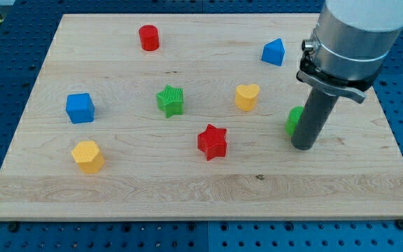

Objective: Push the yellow heart slightly towards the top of the board

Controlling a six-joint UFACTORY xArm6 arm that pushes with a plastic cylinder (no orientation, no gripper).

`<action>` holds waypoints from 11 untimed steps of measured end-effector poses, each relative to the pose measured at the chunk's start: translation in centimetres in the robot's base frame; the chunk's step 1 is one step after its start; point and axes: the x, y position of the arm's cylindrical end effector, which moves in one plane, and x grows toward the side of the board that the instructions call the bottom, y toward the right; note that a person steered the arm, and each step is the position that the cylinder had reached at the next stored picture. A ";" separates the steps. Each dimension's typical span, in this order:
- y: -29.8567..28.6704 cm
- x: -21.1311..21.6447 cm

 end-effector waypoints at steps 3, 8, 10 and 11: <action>-5.8 -0.4; -8.7 -9.9; -11.8 -13.1; -15.3 -13.3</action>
